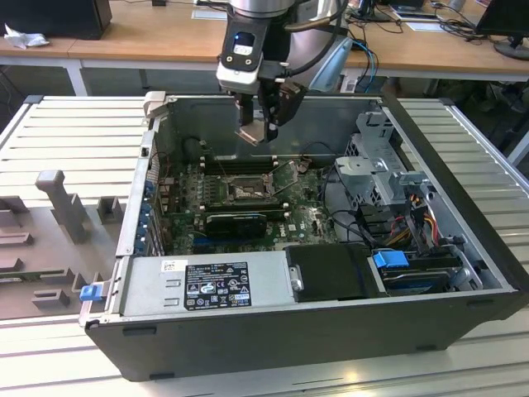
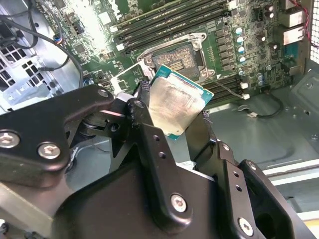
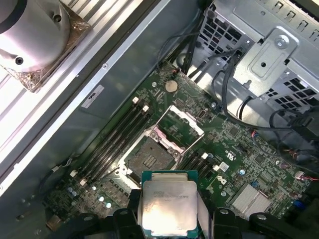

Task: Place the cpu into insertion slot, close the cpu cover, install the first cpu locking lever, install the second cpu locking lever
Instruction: 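Place the cpu into insertion slot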

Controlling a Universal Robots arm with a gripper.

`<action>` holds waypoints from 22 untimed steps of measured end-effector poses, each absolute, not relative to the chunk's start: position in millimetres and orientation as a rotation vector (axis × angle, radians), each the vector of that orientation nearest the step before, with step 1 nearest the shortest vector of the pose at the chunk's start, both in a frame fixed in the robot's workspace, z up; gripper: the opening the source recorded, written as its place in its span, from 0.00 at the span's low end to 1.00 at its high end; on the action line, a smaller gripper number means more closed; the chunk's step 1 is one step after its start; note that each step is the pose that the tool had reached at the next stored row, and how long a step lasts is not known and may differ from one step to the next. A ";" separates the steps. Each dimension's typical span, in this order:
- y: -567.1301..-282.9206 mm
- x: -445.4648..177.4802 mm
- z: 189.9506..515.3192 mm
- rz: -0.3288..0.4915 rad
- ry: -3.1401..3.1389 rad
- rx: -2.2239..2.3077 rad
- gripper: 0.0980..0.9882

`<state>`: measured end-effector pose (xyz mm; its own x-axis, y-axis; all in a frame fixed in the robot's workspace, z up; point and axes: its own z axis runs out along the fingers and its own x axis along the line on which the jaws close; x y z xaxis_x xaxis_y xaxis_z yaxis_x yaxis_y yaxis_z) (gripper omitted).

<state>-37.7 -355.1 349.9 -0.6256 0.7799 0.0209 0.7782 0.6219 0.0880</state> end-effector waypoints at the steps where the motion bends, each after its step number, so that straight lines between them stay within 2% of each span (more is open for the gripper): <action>1: -355.1 -37.7 349.8 0.138 2.807 1.360 0.48; 17: -355.1 -37.7 333.2 0.126 2.770 1.422 0.48; 22: -355.1 -37.7 330.7 0.122 2.681 1.575 0.48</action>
<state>-37.7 -355.1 330.7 -0.4872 0.8732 0.0137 0.8708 0.4846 0.0827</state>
